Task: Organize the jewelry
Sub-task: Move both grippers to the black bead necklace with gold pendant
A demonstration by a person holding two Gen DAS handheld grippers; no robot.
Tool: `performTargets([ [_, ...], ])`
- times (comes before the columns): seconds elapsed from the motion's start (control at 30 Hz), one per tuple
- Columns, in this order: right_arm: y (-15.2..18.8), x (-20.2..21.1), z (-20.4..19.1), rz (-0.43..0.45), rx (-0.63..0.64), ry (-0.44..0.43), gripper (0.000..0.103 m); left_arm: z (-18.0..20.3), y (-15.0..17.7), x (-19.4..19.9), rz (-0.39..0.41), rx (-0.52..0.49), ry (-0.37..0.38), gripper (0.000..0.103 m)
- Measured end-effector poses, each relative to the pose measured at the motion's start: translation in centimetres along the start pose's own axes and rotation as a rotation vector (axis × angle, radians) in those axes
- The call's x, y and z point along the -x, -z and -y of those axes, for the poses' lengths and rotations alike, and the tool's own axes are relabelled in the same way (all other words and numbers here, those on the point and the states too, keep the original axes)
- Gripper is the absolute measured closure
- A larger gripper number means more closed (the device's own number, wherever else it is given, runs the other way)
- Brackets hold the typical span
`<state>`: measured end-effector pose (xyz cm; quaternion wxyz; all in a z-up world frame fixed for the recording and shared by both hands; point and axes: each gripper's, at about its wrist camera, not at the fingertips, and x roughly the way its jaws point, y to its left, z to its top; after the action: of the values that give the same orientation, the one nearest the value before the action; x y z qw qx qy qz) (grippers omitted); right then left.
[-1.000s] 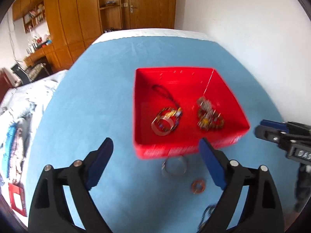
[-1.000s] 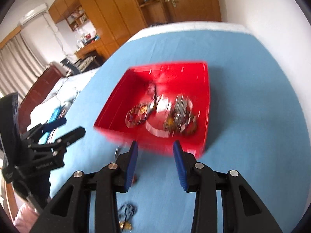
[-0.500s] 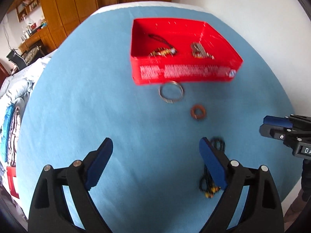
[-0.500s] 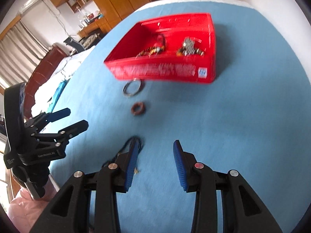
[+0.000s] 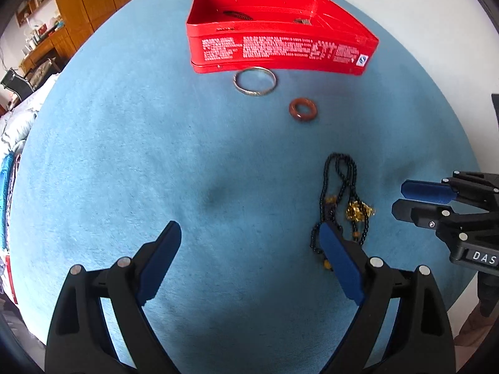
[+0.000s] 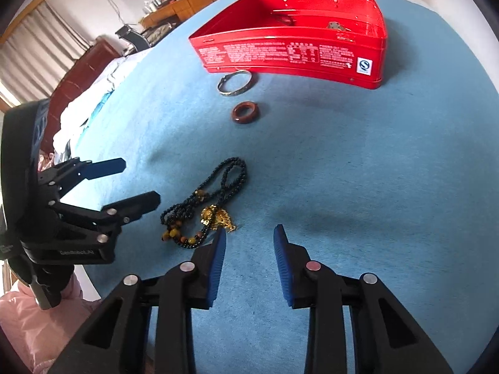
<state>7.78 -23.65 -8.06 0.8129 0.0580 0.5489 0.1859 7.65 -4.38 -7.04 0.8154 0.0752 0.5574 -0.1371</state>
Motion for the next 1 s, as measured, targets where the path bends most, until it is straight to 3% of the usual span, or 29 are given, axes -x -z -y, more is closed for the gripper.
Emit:
performTargets([
  [0.37,0.0,-0.2,-0.1,-0.01,0.009,-0.004,0.072,1.9,-0.4,-1.2,-0.021,-0.053,-0.04,0.015],
  [0.53,-0.2,-0.4,-0.1,-0.015,0.006,-0.02,0.071,1.9,-0.4,-1.6,-0.037,-0.084,-0.043,0.05],
  [0.57,-0.3,-0.4,-0.1,-0.015,0.006,-0.022,0.071,1.7,-0.4,-1.7,-0.04,-0.084,-0.076,0.056],
  [0.7,-0.6,-0.7,-0.5,-0.017,0.021,-0.034,0.071,0.3,-1.0,-1.6,-0.03,-0.05,-0.101,0.066],
  [0.77,-0.6,-0.9,-0.8,-0.024,0.033,-0.04,0.071,-0.4,-1.2,-1.6,-0.021,-0.021,-0.124,0.066],
  [0.87,-0.6,-1.2,-1.0,-0.031,0.038,-0.045,0.071,-0.5,-1.2,-1.5,-0.027,-0.012,-0.07,0.067],
  [1.0,-0.9,-1.1,-0.5,-0.025,0.016,-0.036,0.071,1.7,-1.1,-1.5,-0.038,-0.05,0.017,0.044],
])
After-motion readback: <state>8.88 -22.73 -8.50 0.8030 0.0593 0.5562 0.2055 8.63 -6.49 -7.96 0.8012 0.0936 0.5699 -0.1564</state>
